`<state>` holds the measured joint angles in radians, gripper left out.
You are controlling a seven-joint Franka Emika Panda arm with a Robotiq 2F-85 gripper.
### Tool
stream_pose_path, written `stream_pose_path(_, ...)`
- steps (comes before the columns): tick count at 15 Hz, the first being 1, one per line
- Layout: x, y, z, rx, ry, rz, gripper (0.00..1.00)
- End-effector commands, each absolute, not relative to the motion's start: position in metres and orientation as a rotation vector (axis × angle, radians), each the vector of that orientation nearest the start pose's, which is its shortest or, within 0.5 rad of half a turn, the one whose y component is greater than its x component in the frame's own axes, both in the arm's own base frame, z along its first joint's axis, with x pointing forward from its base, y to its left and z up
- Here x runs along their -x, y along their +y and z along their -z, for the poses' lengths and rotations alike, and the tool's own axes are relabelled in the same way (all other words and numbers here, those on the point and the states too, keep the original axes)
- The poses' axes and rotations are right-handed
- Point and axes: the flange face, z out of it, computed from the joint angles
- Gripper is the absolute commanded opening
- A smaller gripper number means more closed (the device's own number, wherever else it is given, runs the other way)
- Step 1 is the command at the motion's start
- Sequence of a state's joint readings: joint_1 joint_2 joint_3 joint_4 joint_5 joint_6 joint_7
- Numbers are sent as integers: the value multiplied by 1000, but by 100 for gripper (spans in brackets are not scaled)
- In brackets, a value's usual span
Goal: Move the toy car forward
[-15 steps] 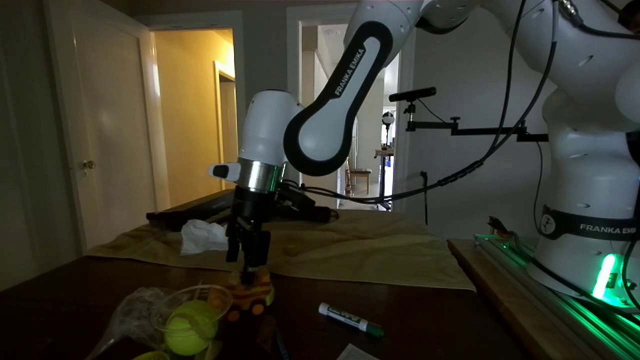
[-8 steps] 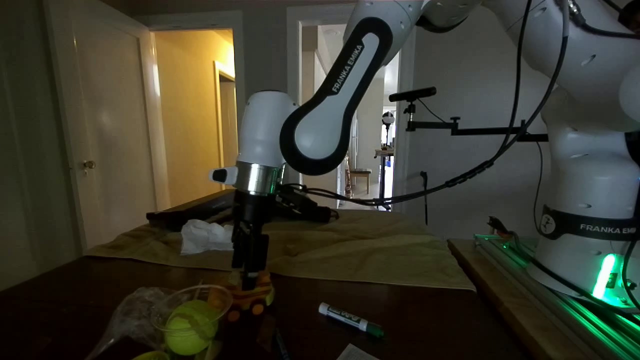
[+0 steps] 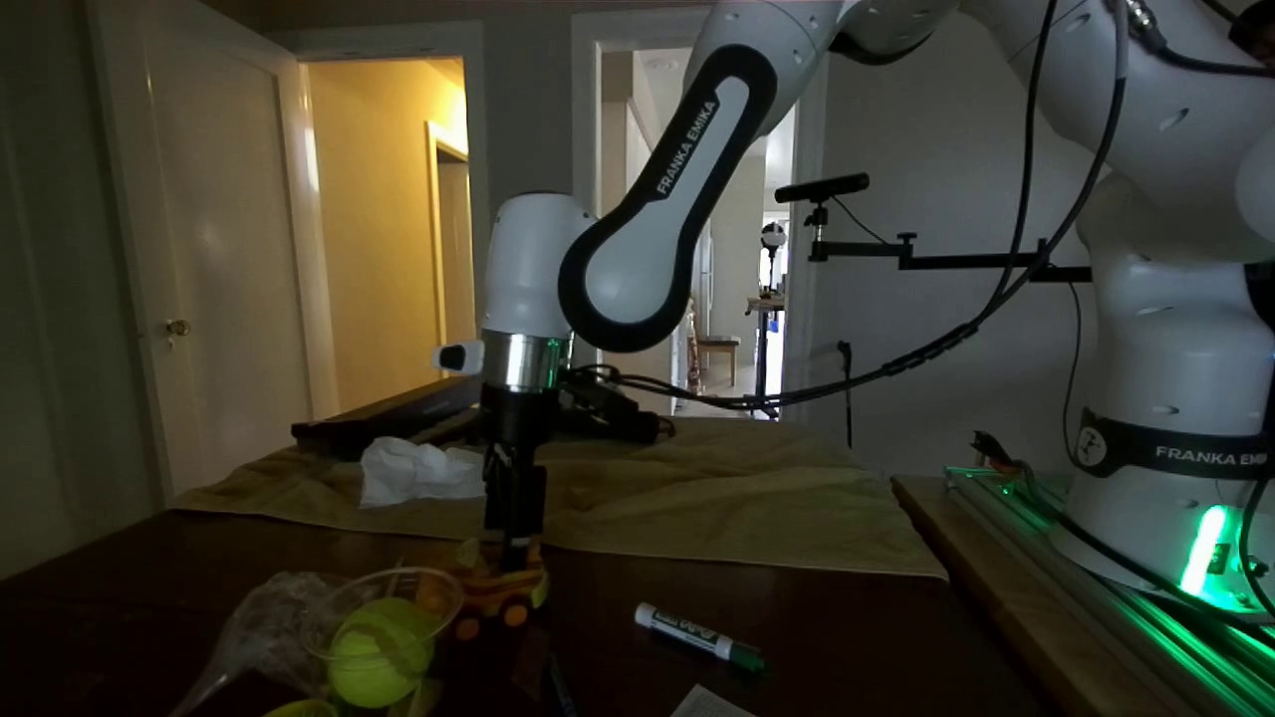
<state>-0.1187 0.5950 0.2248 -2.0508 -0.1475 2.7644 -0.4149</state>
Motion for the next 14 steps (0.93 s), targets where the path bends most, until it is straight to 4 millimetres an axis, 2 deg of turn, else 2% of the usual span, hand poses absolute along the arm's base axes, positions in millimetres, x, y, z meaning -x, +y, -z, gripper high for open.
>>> stream_pose_path(1,-599,68,-169,2967,-935,174,100)
stream_pose_path(9,-605,78,-163,2914,-1126,165,100)
stream_pose_path(14,-612,79,-161,2903,-1158,168,100)
